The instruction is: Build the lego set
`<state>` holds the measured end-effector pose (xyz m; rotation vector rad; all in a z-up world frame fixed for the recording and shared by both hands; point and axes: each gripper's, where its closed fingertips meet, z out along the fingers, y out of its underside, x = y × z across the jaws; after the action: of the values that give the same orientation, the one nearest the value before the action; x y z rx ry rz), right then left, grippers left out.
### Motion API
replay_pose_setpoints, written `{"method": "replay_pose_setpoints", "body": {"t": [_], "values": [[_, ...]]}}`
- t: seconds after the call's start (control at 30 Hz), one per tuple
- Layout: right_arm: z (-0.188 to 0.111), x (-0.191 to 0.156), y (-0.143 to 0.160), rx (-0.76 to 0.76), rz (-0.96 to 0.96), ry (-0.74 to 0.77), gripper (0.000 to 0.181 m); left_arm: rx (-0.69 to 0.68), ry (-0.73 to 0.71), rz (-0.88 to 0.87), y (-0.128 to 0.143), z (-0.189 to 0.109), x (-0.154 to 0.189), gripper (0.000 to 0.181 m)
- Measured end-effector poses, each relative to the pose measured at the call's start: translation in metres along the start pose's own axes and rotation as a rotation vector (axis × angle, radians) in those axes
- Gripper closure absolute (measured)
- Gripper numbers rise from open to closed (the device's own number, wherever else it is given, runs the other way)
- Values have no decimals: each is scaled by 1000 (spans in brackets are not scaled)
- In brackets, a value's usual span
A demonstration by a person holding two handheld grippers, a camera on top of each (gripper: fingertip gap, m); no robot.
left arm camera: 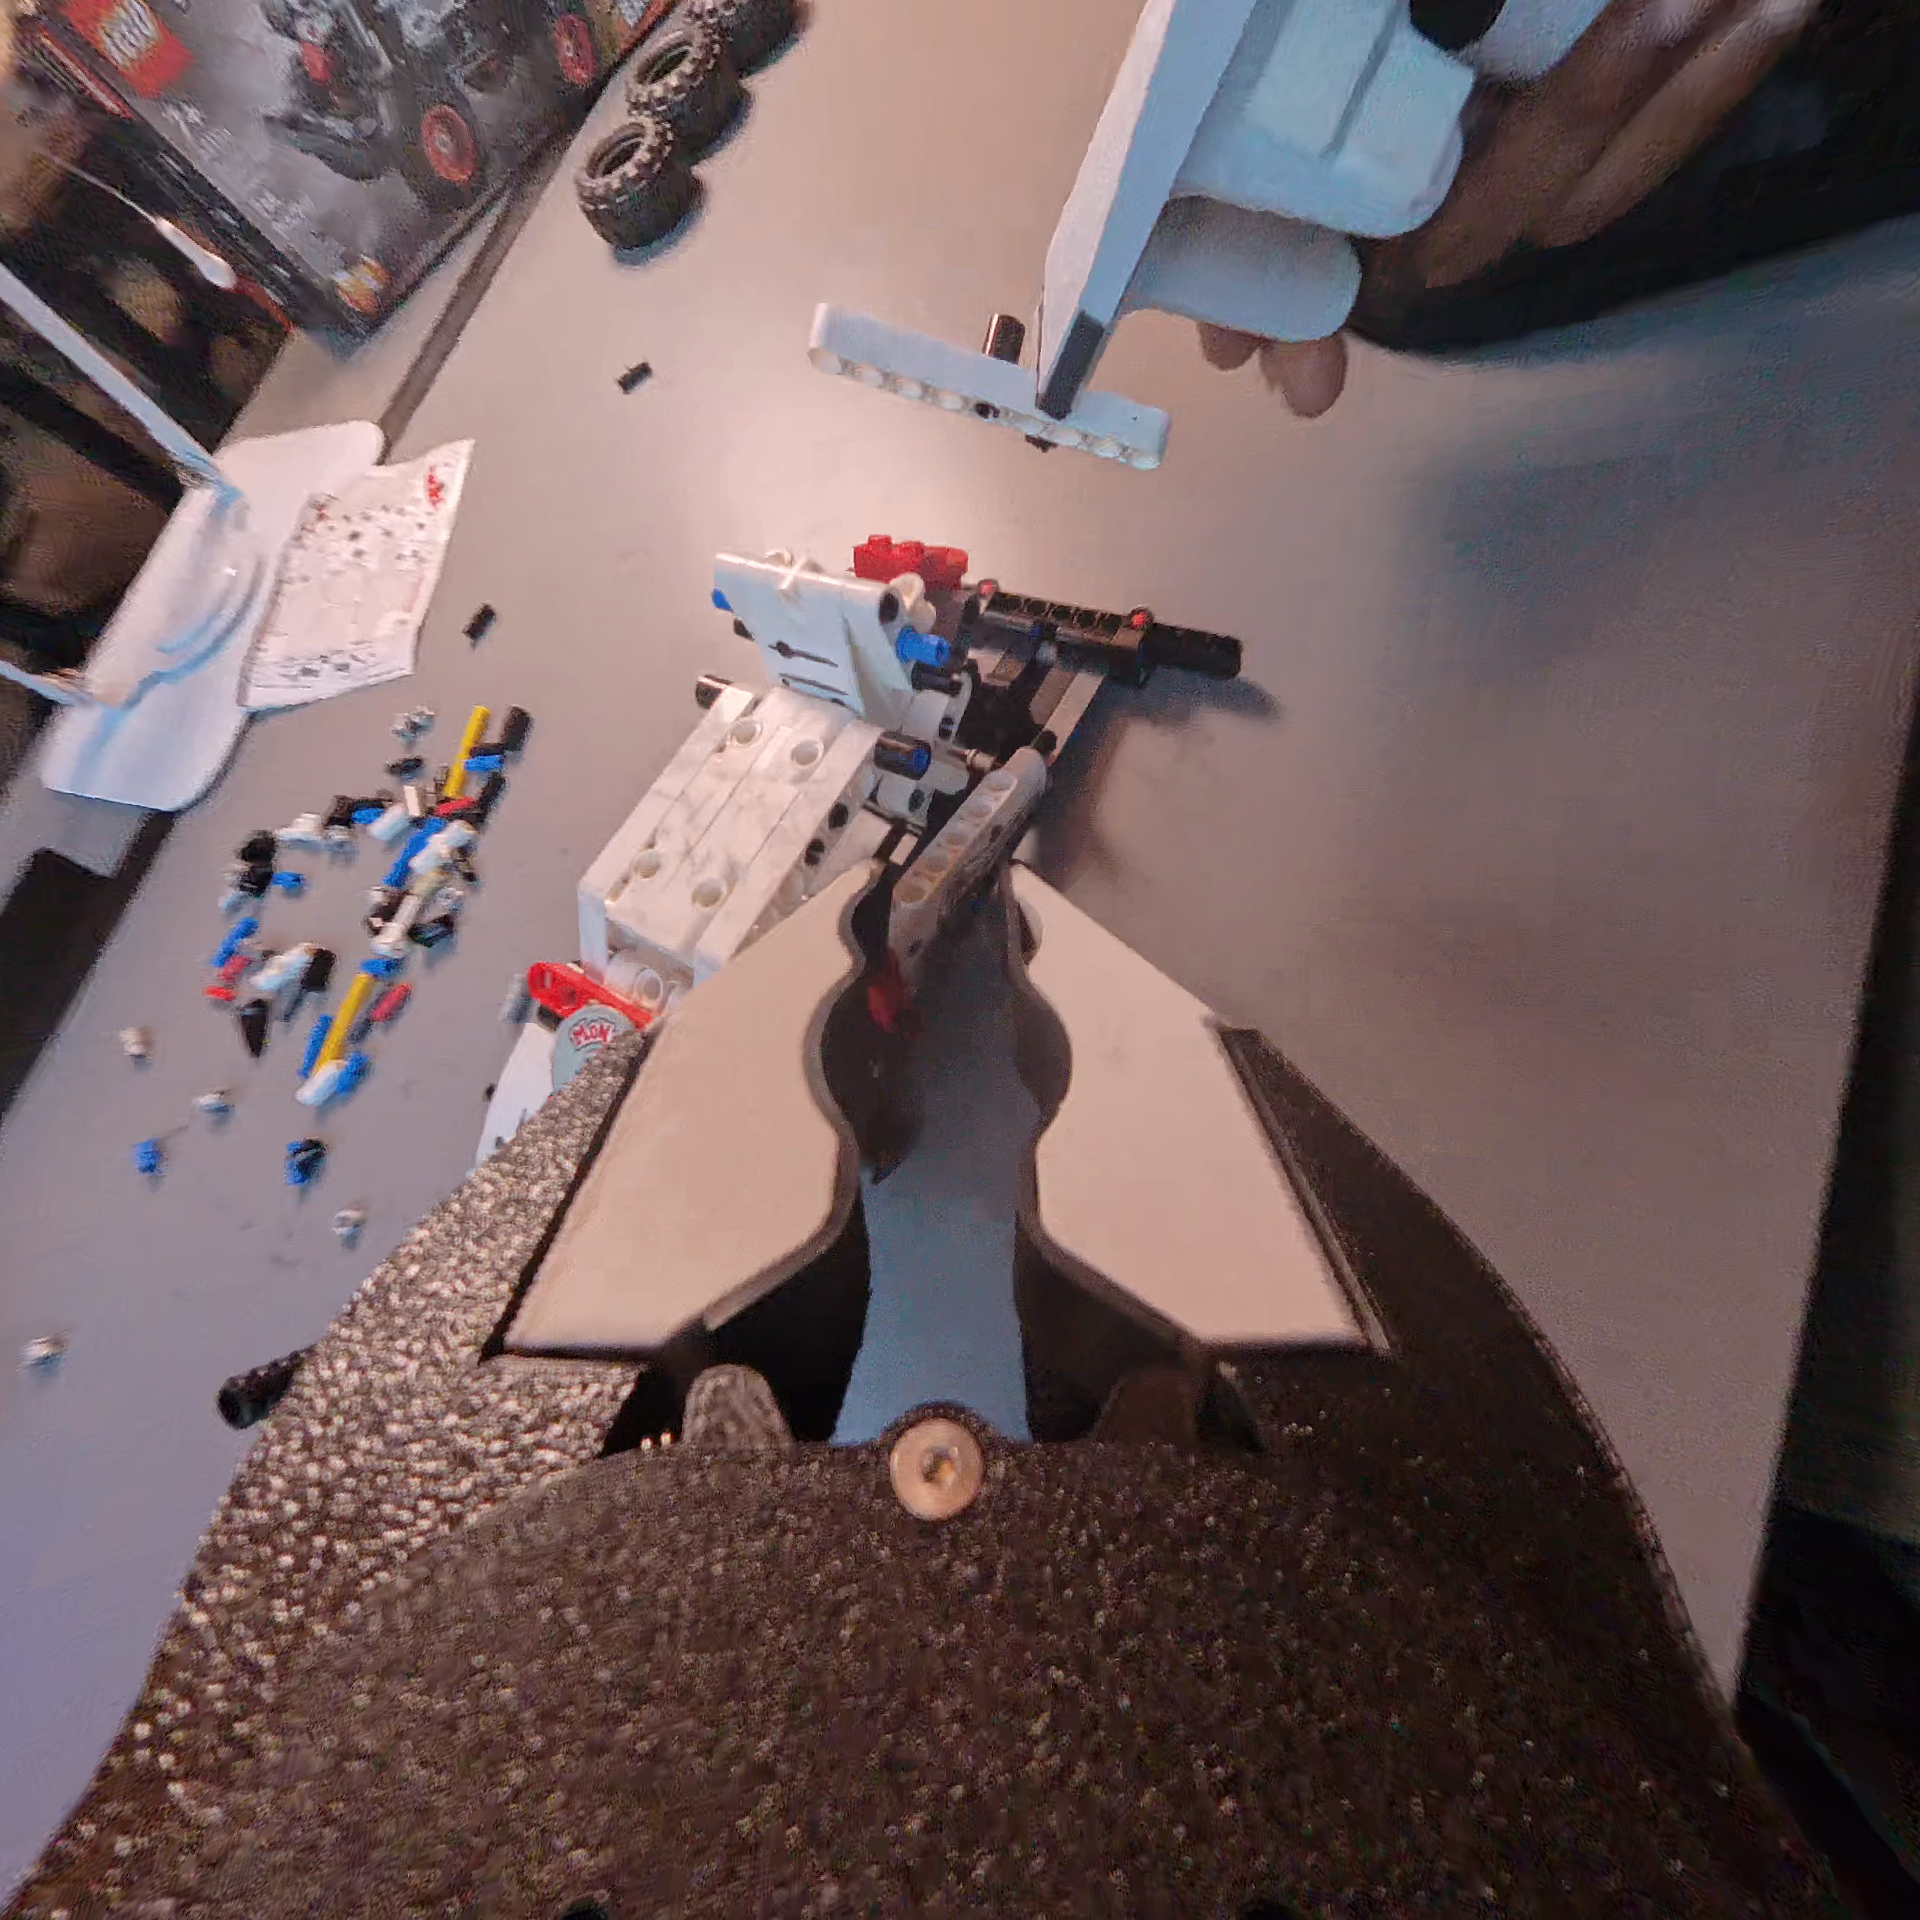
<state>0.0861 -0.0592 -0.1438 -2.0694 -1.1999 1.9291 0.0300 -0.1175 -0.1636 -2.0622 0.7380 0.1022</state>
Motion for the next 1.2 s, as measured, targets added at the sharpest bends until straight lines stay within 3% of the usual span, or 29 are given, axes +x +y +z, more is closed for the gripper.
{"method": "replay_pose_setpoints", "body": {"t": [0.13, 0.37, 0.87, 1.2], "values": [[15, 7, 11, 113, 222, -5, 175, -41, -120, 119, 12, 6, -5, 158], [31, 19, 18, 300, 467, -30, 176, -11, -90, 83, 20, 9, -7, 164], [52, 16, 14, 266, 601, -142, 175, 47, 25, 208, 18, 7, -3, 169], [47, 18, 8, 380, 650, -147, 175, 63, 49, 231, 13, 7, 0, 171]]}}
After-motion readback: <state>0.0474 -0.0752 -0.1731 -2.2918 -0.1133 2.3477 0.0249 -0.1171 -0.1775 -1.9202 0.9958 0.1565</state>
